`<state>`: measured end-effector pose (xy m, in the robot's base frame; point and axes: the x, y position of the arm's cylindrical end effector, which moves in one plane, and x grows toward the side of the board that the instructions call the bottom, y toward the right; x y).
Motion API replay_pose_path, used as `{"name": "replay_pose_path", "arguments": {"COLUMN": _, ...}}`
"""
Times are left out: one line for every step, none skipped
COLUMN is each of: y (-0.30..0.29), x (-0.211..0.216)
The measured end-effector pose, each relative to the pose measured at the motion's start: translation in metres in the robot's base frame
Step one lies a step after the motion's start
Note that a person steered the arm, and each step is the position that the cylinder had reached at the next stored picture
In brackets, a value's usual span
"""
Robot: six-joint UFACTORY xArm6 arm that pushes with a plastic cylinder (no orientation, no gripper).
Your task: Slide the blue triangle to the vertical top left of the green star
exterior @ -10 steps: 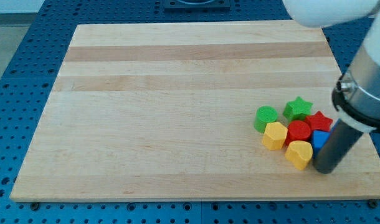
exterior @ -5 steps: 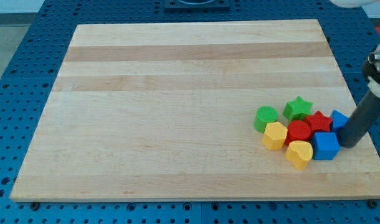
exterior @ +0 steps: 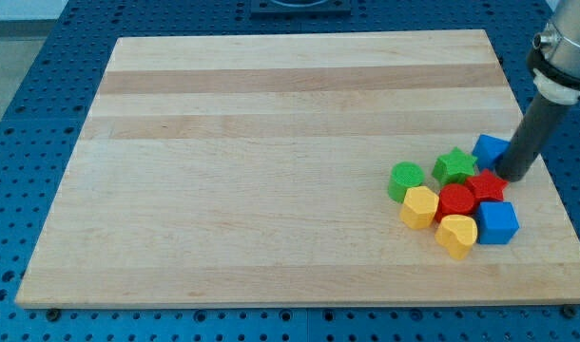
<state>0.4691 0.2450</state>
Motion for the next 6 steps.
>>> {"name": "replay_pose_path", "arguments": {"y": -0.012, "x": -0.013}}
{"name": "replay_pose_path", "arguments": {"y": -0.032, "x": -0.026}}
{"name": "replay_pose_path", "arguments": {"y": -0.050, "x": -0.044}}
{"name": "replay_pose_path", "arguments": {"y": -0.059, "x": -0.067}}
{"name": "replay_pose_path", "arguments": {"y": -0.074, "x": -0.095}}
{"name": "replay_pose_path", "arguments": {"y": -0.084, "x": -0.105}}
